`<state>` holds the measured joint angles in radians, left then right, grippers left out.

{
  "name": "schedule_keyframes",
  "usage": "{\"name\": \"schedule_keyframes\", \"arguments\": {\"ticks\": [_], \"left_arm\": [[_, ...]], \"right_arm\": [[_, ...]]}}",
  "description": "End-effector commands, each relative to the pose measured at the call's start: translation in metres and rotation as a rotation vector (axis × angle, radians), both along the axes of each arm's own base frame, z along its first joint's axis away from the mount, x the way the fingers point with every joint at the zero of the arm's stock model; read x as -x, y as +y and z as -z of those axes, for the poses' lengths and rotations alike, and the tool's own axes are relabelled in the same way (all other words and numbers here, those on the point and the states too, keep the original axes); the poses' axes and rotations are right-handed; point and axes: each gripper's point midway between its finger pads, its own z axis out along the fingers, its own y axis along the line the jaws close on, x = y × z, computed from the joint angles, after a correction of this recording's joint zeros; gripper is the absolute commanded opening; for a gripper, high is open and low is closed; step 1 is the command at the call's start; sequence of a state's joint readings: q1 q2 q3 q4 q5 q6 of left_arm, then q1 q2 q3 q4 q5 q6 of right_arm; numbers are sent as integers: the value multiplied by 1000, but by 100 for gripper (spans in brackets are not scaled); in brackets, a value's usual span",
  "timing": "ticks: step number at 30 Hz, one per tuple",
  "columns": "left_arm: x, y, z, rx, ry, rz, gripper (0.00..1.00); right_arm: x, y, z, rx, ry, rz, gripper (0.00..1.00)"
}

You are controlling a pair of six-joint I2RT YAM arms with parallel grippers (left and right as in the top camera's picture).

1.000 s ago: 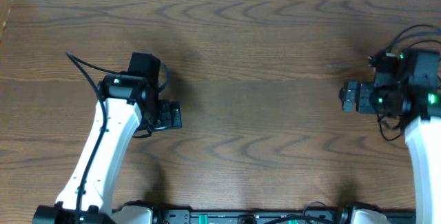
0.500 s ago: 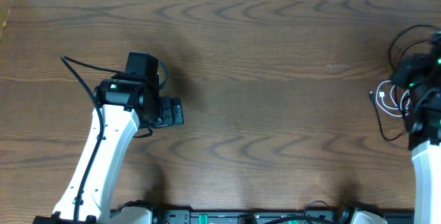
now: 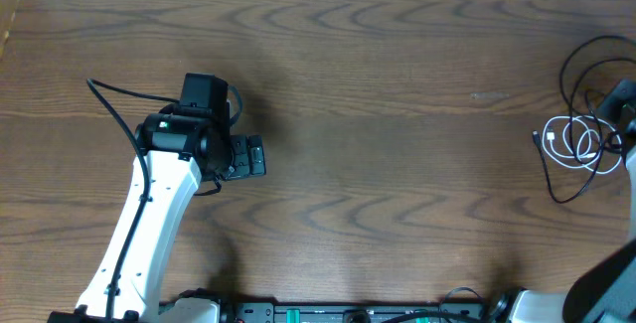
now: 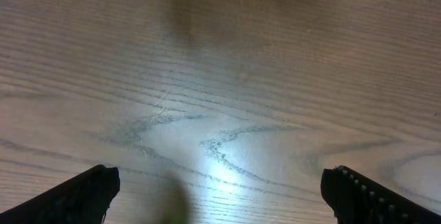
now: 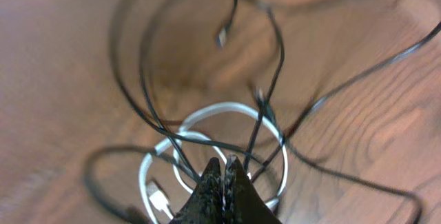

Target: Untangle cables

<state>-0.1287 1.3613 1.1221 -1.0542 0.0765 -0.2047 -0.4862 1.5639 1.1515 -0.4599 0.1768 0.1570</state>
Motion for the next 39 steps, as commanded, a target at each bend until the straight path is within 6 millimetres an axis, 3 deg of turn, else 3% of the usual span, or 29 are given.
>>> {"name": "schedule_keyframes", "arguments": {"ticks": [1, 4, 7, 9, 12, 15, 18, 20, 21, 22, 24, 27, 29, 32, 36, 38, 39], "left_arm": [[1, 1, 1, -1, 1, 13, 99], [0, 1, 1, -1, -4, 13, 99], [-1, 1, 1, 0, -7, 13, 99], [-1, 1, 1, 0, -7, 13, 99], [-1, 1, 1, 0, -7, 13, 99], [-1, 0, 1, 0, -9, 13, 99], [-3, 0, 0, 2, -18, 13, 99], [-10, -1, -2, 5, -47, 14, 99], [-14, -1, -2, 6, -60, 14, 99], [-18, -2, -3, 8, -77, 13, 99], [-29, -3, -7, 14, -124, 13, 99], [-42, -5, -12, 21, -184, 13, 99], [-49, -6, -15, 24, -213, 13, 99], [-46, -5, -13, 25, -198, -1, 99], [-22, 2, -5, 12, -91, -59, 99], [-10, 4, -2, 3, -44, -63, 99], [-5, 5, -1, -1, -24, -62, 99]], "right_arm": [[10, -3, 45, -48, 142, 30, 1], [26, 2, 89, -120, 274, 71, 1], [43, 5, 121, -171, 373, 140, 1], [47, 8, 132, -189, 404, 144, 1], [46, 8, 131, -190, 398, 145, 1], [40, 5, 114, -163, 356, 119, 1], [17, 8, 76, -134, 244, 9, 5], [-5, 19, 31, -129, 109, -117, 24], [-9, 23, 20, -132, 76, -137, 31], [-17, 31, -2, -140, 6, -185, 42], [-29, 59, -47, -146, -117, -346, 50], [-25, 96, -78, -137, -171, -508, 57], [-13, 119, -81, -131, -129, -583, 61], [10, 152, -70, -171, -20, -662, 68], [36, 170, -51, -225, 107, -671, 80], [46, 176, -46, -240, 134, -676, 98], [52, 178, -44, -243, 139, -678, 99]]}}
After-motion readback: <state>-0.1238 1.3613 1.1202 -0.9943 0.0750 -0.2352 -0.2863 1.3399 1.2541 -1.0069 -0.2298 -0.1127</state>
